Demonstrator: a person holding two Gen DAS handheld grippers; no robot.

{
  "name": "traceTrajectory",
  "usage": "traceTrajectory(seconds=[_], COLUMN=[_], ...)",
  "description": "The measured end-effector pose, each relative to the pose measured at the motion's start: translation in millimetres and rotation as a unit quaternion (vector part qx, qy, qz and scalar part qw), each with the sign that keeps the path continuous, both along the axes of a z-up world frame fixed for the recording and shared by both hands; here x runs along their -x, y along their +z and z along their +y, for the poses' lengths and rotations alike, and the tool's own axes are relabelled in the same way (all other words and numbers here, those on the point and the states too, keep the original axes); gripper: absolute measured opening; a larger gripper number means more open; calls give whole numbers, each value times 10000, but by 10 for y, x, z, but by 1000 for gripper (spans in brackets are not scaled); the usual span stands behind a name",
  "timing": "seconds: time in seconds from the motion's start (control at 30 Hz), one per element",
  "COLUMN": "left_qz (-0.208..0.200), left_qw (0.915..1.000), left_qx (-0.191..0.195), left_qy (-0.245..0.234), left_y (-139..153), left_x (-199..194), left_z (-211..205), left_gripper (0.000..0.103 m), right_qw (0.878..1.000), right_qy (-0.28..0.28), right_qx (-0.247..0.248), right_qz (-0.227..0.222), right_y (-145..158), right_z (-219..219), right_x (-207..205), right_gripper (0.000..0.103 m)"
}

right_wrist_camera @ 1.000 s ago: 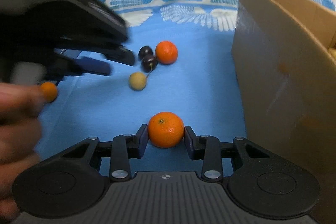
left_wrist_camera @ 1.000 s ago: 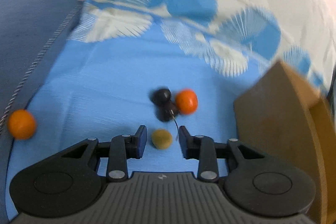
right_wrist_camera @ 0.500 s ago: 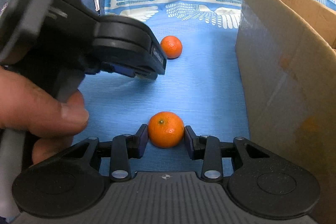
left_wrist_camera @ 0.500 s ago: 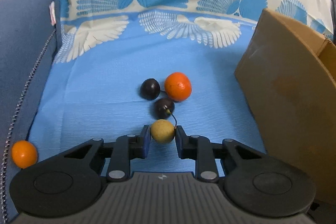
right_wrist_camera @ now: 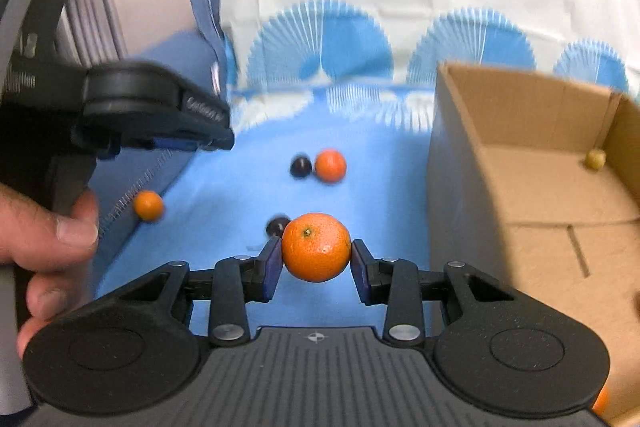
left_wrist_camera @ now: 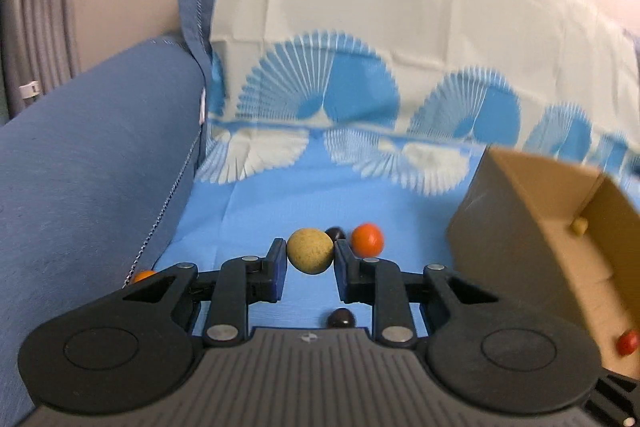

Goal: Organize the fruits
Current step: 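Carry the mandarin and yellow-green fruit over the box with both tools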

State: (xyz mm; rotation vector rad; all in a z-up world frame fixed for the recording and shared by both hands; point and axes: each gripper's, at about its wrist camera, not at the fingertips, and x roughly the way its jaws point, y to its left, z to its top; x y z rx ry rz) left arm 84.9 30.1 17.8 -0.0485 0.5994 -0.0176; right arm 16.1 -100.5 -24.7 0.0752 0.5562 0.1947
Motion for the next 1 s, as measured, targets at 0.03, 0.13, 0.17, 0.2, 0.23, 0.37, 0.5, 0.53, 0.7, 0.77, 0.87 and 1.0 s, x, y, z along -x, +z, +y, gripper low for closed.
traceTrajectory(seconds=[0.03,0.13,0.17,0.2,0.23,0.37,0.5,0.53,0.7,0.77,0.87,1.0], left_qz=[-35,-201,-229,-264,-307,-530,-791,-831,-903,-917,-961,-1007], left_qw=[10000,9991,9985,9977,9969,9933,9912,9908,9903,9907,9905,9901], left_qx=[84,368,495,623,721,1022,1037,1036,927,819,687,461], left_qy=[9,60,76,98,106,6,-229,-274,-501,-586,-707,-858], left_y=[46,148,178,208,233,333,415,425,428,416,396,359], left_x=[27,135,164,198,234,403,591,636,736,756,797,835], left_z=[7,48,71,89,99,74,-48,-72,-238,-315,-402,-541], left_gripper=[28,28,28,28,28,28,28,28,28,28,28,28], right_qw=[10000,9993,9988,9981,9974,9935,9915,9909,9851,9857,9836,9799], right_qy=[18,72,81,85,88,96,181,202,120,-191,-526,-608], right_qx=[-26,-137,-165,-194,-220,-262,-37,-15,378,286,210,586], right_qz=[-86,-353,-455,-579,-686,-1101,-1285,-1330,-1674,-1650,-1711,-1809], right_y=[61,254,311,379,439,658,804,849,995,934,908,860], right_z=[-51,-198,-249,-313,-373,-656,-926,-1011,-1479,-1686,-1903,-2002], right_x=[50,247,333,394,440,611,652,662,635,647,686,740], right_gripper=[38,38,38,38,38,38,38,38,38,38,38,38])
